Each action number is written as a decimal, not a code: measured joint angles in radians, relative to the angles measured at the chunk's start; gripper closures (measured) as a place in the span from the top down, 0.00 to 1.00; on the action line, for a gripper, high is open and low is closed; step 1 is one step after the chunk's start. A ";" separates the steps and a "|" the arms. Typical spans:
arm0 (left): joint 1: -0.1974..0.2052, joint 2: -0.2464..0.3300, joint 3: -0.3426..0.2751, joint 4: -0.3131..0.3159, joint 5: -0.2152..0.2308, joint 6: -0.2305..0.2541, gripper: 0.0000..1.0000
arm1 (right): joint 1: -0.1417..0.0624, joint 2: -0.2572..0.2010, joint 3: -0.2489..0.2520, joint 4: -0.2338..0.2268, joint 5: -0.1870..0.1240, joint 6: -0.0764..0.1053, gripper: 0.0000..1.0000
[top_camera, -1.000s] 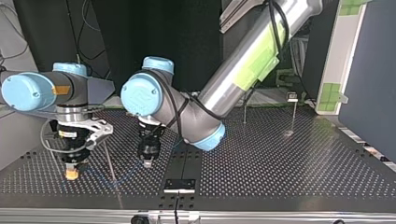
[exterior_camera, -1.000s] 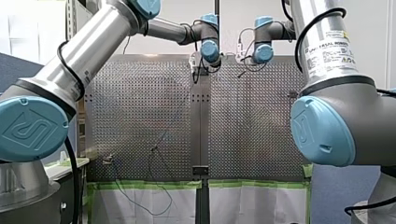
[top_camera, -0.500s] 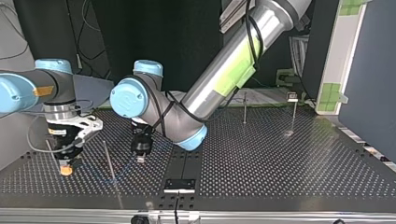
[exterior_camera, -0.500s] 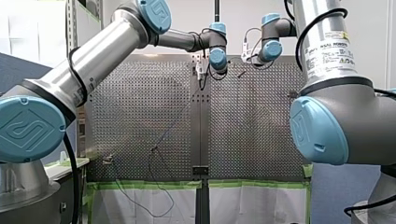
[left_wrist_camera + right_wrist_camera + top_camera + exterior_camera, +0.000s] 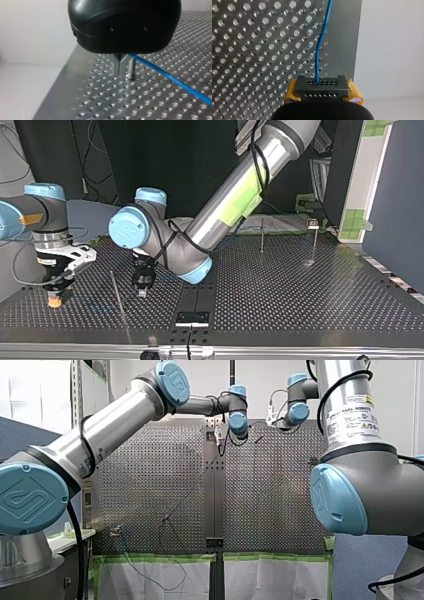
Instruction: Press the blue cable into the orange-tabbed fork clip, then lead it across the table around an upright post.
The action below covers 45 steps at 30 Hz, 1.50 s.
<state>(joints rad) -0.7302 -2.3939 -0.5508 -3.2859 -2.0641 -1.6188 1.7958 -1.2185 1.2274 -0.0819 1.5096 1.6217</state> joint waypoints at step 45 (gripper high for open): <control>0.082 -0.036 -0.122 0.105 0.072 -0.002 0.00 | -0.003 0.113 0.018 -0.011 0.000 -0.011 0.00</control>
<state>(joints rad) -0.6480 -2.4299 -0.6725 -3.1807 -1.9919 -1.6211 1.7929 -1.1057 1.2453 -0.0929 1.5094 1.6103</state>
